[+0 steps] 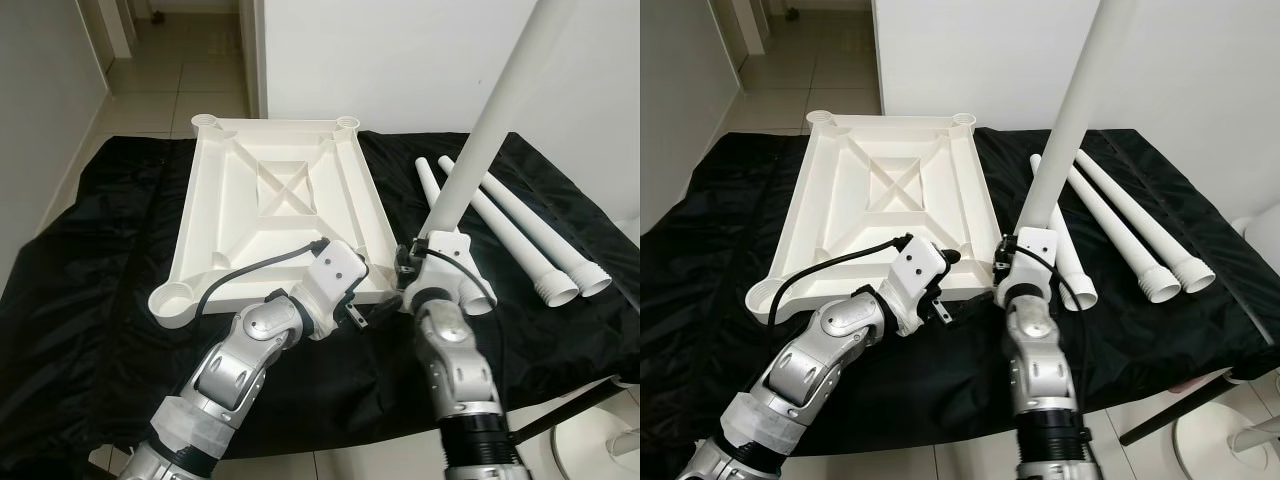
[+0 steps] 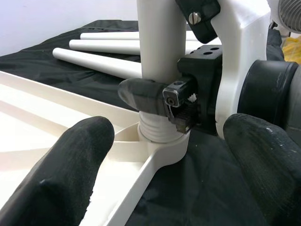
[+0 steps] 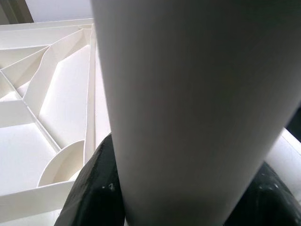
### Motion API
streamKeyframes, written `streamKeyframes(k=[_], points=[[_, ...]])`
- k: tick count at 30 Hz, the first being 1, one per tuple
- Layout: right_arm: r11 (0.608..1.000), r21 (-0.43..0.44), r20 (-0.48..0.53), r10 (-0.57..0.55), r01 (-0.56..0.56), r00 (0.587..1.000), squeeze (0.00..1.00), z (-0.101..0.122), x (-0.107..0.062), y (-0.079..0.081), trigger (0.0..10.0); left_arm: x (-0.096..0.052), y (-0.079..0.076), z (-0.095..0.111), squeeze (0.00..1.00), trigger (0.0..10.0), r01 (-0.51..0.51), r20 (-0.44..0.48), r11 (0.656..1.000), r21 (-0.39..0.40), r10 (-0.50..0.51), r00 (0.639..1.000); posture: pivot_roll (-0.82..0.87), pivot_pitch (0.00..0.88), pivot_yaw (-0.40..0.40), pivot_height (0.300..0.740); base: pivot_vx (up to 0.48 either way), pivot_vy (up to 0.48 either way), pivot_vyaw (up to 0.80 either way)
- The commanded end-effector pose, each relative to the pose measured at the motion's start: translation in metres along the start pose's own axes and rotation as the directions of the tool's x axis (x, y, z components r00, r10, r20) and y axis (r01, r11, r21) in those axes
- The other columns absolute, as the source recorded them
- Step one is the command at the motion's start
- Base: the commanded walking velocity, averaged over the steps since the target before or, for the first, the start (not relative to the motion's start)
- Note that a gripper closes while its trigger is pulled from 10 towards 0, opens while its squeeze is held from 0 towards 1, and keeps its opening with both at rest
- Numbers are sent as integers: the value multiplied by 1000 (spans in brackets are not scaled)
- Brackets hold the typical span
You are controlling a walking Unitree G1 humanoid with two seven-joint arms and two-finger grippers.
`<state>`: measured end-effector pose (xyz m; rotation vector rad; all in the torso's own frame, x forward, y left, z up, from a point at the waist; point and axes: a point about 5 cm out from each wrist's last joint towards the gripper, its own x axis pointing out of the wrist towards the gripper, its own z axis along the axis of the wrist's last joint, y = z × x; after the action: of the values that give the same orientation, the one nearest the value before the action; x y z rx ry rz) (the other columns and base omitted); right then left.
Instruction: Building children table
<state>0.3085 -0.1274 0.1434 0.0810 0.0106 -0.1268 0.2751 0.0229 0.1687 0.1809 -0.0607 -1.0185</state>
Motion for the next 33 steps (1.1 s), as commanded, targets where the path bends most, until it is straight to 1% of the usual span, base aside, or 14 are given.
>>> streamKeyframes(k=[1,2,3,13,14,16,18,23,24,25,27,28,30,33], points=[[1000,13,-64,9,-8,998,0,-13,-4,4,10000,1,-2,-2,0,10000,1,-11,1000,2,-1,1000,-56,0,-38,740,0,0,0],[1000,10,-65,8,-8,998,0,-12,-5,4,10000,1,-2,-3,0,10000,1,-11,1000,3,-1,1000,-56,0,-39,740,0,0,0],[1000,11,-50,7,-6,999,1000,-9,-4,2,10000,2,-2,-2,0,10000,2,-11,1000,3,-2,1000,-56,0,-39,740,0,0,0],[1000,-11,-6,6,-6,1000,1000,1,0,-8,10000,2,-2,-3,0,10000,3,-9,1000,5,-3,1000,-57,0,-41,740,0,0,0],[999,-25,7,20,-20,1000,0,4,1,-10,10000,2,-2,-3,0,10000,3,-10,1000,5,-3,1000,-57,0,-41,740,0,0,0],[996,-42,23,80,-79,997,0,6,3,-16,10000,2,-2,-3,0,10000,2,-10,1000,3,-2,1000,-57,0,-41,740,0,0,0],[992,-18,21,129,-129,991,0,7,5,-18,10000,2,-2,-3,0,10000,1,-9,1000,3,-1,1000,-57,0,-41,740,0,0,0],[987,-24,26,160,-159,987,0,8,7,-18,10000,2,-2,-3,0,10000,0,-9,1000,3,0,1000,-59,0,-39,740,0,0,0],[975,-37,29,219,-218,975,0,10,10,-21,10000,2,-1,-3,0,10000,-2,-10,1000,2,2,1000,-59,0,-36,740,0,0,0],[975,-37,29,219,-218,975,0,10,10,-21,10000,2,-1,-3,0,10000,-2,-10,1000,2,2,1000,-59,0,-36,740,0,0,0],[960,-65,28,275,-273,961,0,12,13,-24,10000,2,-1,-3,0,10000,-3,-11,1000,3,3,1000,-59,0,-35,740,0,0,0],[938,-90,21,337,-334,941,0,13,17,-28,10000,2,0,-3,0,10000,-4,-12,1000,3,4,1000,-58,0,-33,740,0,0,0],[938,-90,21,337,-334,941,0,13,17,-28,10000,2,0,-3,0,10000,-4,-12,1000,3,4,1000,-58,0,-33,740,0,0,0],[855,-167,0,498,-491,867,0,14,22,-34,10000,2,0,-3,0,10000,-1,-14,1000,5,1,1000,-58,0,-27,740,0,0,0]])
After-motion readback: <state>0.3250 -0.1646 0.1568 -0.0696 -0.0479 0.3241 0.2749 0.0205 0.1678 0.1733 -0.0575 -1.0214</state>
